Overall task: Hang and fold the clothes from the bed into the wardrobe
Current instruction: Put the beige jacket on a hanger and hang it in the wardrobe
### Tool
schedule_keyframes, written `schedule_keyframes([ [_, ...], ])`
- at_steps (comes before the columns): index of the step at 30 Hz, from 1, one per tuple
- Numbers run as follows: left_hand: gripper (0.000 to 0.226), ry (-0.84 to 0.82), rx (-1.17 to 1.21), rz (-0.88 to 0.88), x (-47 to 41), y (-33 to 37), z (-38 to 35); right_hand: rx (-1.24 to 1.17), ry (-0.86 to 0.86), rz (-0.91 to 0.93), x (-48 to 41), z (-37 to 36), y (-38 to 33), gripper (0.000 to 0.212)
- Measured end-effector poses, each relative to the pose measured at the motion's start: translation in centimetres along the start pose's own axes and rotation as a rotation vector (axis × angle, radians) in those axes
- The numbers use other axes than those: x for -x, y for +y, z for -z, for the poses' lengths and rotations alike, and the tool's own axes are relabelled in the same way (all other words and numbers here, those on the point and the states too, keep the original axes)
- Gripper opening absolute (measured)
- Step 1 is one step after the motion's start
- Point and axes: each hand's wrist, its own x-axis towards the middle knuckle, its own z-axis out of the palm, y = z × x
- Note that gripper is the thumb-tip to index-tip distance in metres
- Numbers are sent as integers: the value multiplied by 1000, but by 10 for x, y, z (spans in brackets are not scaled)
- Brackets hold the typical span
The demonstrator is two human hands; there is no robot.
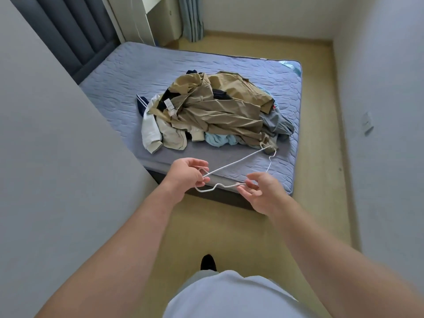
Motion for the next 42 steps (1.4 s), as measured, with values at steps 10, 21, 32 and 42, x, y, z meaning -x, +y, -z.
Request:
schedule_keyframes([
  [10,39,-78,-107,64,-147,57,11,-237,14,-15,-78,-88,-78,22],
  [21,37,-47,-386,181,-302,99,-2,-224,1,26,-192,-177,-159,44],
  [32,13,53,-541,262,-444,114,83,131,33,92,-262,-262,-155,37],
  [42,36,-41,-736,235,-614,97,144,370,144,176,-336,-369,-107,42],
])
